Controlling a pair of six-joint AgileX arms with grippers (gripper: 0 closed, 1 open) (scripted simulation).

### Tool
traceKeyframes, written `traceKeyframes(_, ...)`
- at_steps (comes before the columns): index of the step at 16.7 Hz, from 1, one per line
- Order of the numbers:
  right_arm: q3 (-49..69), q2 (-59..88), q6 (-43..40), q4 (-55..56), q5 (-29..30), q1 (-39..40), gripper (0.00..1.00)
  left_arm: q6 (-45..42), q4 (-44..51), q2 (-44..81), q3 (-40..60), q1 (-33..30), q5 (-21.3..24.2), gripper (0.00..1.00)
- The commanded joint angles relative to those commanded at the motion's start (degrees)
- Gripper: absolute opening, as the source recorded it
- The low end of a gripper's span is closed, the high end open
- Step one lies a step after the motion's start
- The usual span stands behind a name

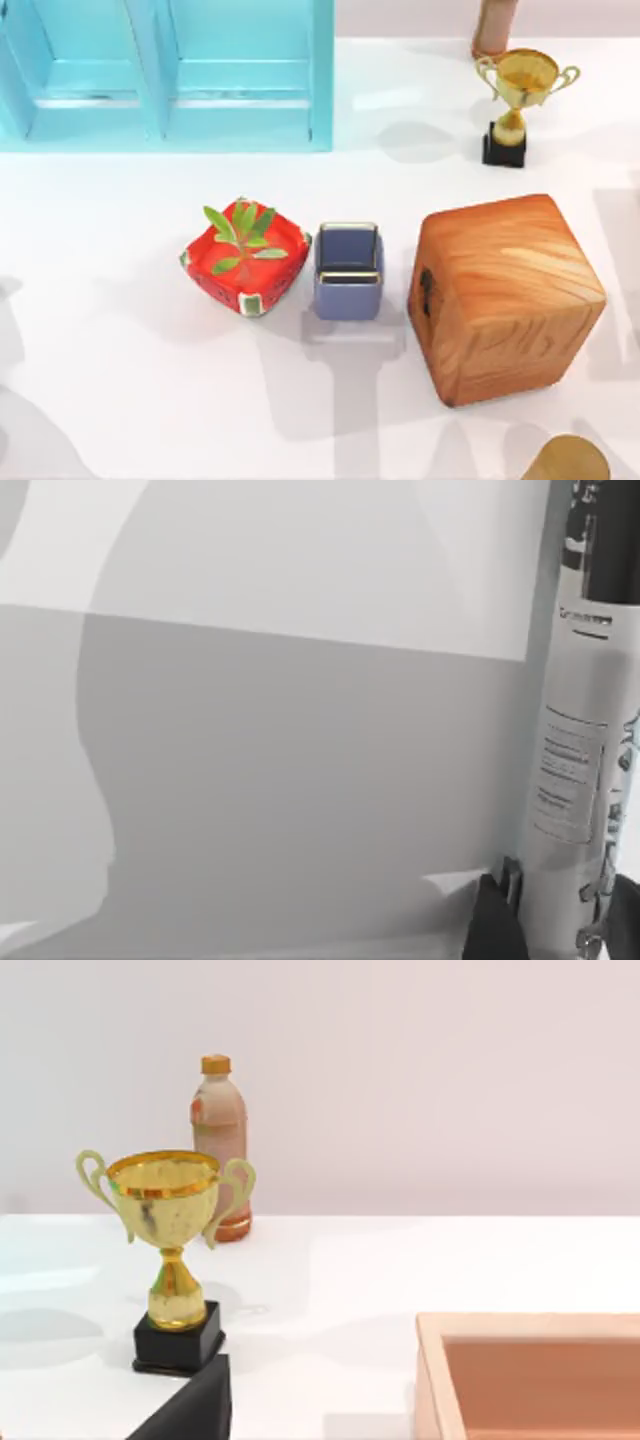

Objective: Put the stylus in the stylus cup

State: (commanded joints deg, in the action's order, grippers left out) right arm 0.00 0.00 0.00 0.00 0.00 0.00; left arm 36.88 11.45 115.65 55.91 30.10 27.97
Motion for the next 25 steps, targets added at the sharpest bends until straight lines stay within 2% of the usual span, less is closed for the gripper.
traceKeyframes(2,0.0,0.0,0.0,0.0,0.0,0.0,1.00,0.0,0.0,0.0,0.0,0.0,0.0,0.00)
traceKeyframes(3,0.0,0.0,0.0,0.0,0.0,0.0,1.00,-3.5,8.4,-6.7,-0.9,2.1,0.2,0.00)
traceKeyframes(6,0.0,0.0,0.0,0.0,0.0,0.0,1.00,-5.2,10.4,-8.6,-1.6,1.4,1.2,0.00)
traceKeyframes(9,0.0,0.0,0.0,0.0,0.0,0.0,1.00,-10.1,17.9,-15.9,-1.5,2.0,3.5,0.00)
traceKeyframes(14,0.0,0.0,0.0,0.0,0.0,0.0,1.00,-19.8,37.3,-32.3,1.4,9.5,5.6,0.00)
traceKeyframes(18,0.0,0.0,0.0,0.0,0.0,0.0,1.00,-25.3,50.6,-39.7,2.2,17.3,5.5,0.00)
traceKeyframes(22,0.0,0.0,0.0,0.0,0.0,0.0,1.00,-28.1,57.0,-40.6,1.9,23.4,4.3,0.00)
traceKeyframes(25,0.0,0.0,0.0,0.0,0.0,0.0,1.00,-28.5,57.6,-40.3,1.8,24.8,4.0,0.00)
